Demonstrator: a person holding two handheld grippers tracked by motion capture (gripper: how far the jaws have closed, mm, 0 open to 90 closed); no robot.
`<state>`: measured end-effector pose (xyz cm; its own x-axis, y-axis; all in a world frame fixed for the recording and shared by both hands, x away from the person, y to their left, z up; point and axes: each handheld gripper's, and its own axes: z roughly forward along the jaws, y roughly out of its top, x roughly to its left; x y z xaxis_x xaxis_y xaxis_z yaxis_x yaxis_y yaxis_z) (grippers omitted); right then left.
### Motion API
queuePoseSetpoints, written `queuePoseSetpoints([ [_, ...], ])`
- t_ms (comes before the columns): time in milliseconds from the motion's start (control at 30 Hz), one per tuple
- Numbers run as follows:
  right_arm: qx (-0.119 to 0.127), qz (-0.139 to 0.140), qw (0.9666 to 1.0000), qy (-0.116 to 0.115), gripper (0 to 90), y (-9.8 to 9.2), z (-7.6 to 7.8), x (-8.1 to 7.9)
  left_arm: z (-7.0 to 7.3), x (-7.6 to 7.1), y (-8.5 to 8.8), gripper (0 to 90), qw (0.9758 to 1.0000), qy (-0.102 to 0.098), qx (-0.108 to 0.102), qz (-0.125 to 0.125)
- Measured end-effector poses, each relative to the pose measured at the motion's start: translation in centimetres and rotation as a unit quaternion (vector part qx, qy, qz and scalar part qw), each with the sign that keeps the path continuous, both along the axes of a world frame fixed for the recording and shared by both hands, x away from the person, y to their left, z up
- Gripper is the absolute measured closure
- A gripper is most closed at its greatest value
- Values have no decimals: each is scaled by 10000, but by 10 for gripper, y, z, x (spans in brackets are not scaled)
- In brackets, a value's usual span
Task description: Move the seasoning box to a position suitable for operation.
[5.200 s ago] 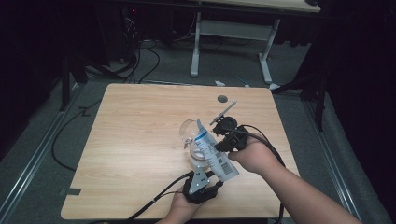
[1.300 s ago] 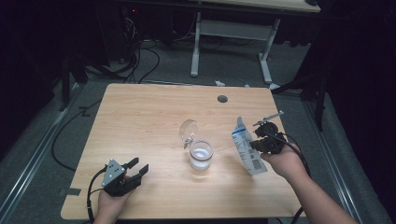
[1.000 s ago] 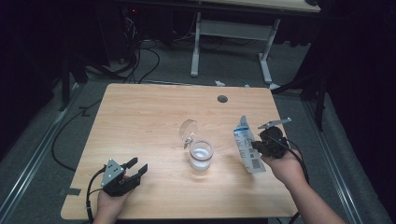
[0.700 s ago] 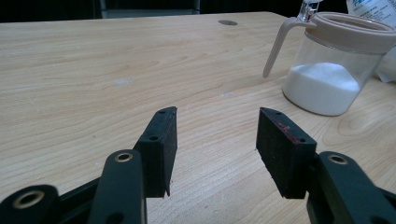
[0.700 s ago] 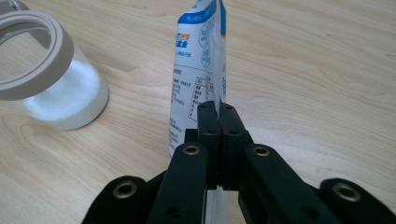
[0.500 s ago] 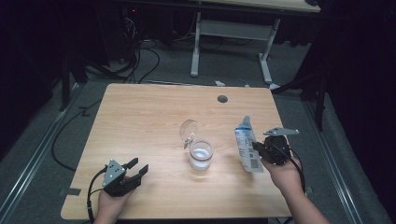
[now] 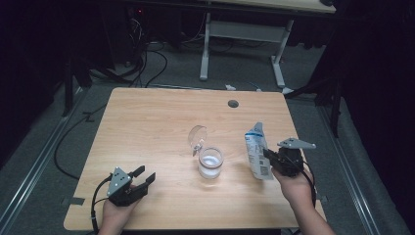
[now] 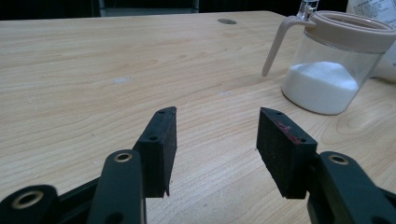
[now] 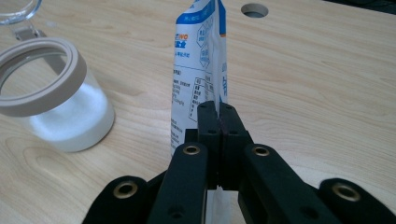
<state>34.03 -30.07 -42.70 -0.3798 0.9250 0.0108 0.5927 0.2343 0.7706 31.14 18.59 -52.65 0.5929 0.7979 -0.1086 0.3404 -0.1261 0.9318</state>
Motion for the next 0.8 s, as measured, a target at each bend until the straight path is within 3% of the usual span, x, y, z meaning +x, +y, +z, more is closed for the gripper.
queuePoseSetpoints([
  [433,287,-116,9984,-463,898,-6,-6,-5,1,0,0,479,10000,-21,51,15],
  [800,524,-217,9935,-987,898,-10,-17,-11,1,0,0,477,9999,-12,159,3],
])
